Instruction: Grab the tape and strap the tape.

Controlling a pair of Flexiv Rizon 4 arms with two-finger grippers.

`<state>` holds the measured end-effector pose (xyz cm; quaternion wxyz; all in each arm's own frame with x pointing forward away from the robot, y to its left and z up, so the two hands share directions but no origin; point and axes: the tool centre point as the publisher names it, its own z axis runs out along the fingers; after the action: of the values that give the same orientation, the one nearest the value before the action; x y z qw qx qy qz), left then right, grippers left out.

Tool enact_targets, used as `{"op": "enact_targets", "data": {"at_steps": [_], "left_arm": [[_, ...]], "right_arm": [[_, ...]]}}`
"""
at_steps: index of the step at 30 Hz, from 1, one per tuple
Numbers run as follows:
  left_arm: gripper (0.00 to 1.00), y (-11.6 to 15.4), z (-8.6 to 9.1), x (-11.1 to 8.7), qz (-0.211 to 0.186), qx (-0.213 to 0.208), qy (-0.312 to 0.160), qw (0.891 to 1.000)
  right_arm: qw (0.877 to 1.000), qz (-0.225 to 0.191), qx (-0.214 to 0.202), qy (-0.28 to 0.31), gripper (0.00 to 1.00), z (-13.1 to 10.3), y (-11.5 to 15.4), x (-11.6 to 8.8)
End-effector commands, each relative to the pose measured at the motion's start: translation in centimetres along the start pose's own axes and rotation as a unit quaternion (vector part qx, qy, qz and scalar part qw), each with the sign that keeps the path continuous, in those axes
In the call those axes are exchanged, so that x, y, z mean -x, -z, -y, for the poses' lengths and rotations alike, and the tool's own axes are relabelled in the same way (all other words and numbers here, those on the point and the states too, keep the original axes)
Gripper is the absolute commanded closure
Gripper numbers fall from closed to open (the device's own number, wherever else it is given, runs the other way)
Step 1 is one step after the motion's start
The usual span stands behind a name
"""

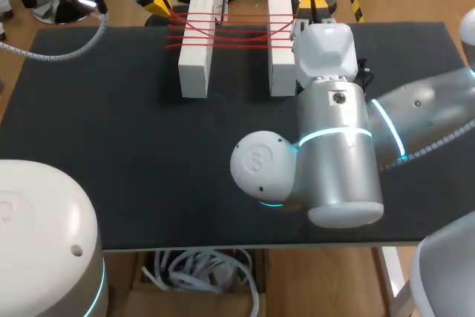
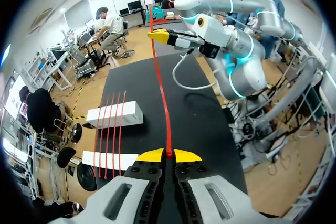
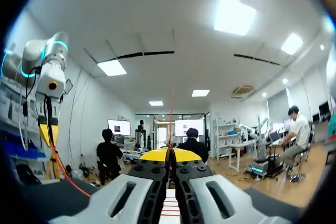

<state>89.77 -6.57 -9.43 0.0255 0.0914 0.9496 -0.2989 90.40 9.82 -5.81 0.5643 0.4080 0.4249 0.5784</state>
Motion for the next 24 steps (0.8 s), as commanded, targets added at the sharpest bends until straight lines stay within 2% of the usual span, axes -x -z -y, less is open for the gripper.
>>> {"op": "enact_targets", "data": {"at_steps": [1, 10, 15, 16, 19, 24], "left_arm": [[1.00, 0.11, 0.01, 0.00, -0.001, 0.001, 0.000, 1.000], [1.00, 0.11, 0.01, 0.00, -0.001, 0.001, 0.000, 1.000], [1.00, 0.11, 0.01, 0.00, -0.001, 0.001, 0.000, 1.000], [1.00, 0.11, 0.01, 0.00, -0.001, 0.001, 0.000, 1.000], [1.00, 0.11, 0.01, 0.00, -0.001, 0.001, 0.000, 1.000], [1.00, 0.11, 0.01, 0.00, -0.001, 0.001, 0.000, 1.000]], "right_arm": [[0.999, 0.004, -0.022, 0.038, 1.00, -1.50, -0.34, 0.11], [0.988, 0.047, -0.101, 0.108, 1.00, -1.80, 0.07, 0.20], [0.981, 0.041, -0.135, 0.131, 1.00, -1.69, 0.04, 0.10], [0.976, 0.032, -0.151, 0.150, 1.00, -1.64, 0.06, 0.08], [0.970, 0.030, -0.165, 0.174, 1.00, -1.42, 0.17, 0.13], [0.960, 0.022, -0.164, 0.224, 1.00, -1.52, 0.47, 0.07]]}}
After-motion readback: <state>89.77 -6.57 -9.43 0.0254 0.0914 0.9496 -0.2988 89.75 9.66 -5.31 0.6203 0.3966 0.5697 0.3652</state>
